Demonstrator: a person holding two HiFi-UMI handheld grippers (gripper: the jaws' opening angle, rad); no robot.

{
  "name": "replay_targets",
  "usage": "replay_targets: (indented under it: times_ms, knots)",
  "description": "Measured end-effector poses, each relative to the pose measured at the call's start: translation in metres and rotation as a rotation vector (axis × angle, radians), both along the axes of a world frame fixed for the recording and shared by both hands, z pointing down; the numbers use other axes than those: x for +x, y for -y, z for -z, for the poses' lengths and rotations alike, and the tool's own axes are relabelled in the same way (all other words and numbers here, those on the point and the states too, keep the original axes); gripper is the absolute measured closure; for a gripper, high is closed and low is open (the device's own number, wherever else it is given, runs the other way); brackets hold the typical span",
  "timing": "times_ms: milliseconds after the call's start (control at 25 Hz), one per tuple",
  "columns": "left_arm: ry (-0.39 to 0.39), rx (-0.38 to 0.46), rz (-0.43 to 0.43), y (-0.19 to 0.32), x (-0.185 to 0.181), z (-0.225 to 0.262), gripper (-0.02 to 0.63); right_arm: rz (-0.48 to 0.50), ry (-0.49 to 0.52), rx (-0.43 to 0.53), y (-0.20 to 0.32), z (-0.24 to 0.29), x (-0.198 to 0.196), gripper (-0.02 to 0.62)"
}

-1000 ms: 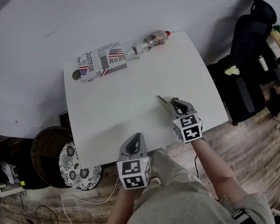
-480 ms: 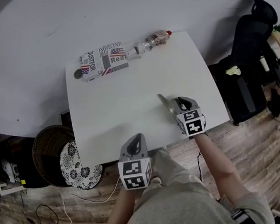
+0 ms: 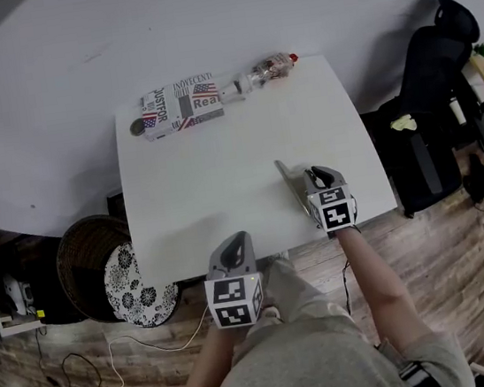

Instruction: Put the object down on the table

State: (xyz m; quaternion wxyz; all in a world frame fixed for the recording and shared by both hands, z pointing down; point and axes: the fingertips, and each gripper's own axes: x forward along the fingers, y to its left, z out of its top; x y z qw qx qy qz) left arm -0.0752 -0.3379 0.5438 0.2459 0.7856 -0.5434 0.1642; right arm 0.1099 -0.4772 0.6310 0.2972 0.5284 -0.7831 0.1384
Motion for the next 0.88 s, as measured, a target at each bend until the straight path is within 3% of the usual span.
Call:
replay_targets:
  times_ms: [480,880]
  knots:
    - [-0.006,0.019,-0.001,-0.019,0.0,0.005,0.597,-0.042,0.033,0.041,-0.003,0.022,-0.007,0.488]
    - [-0.01,0.051,0.006,-0.058,-0.003,0.013,0.597,0.02,0.128,0.122,-0.073,0.066,-0.035,0.511]
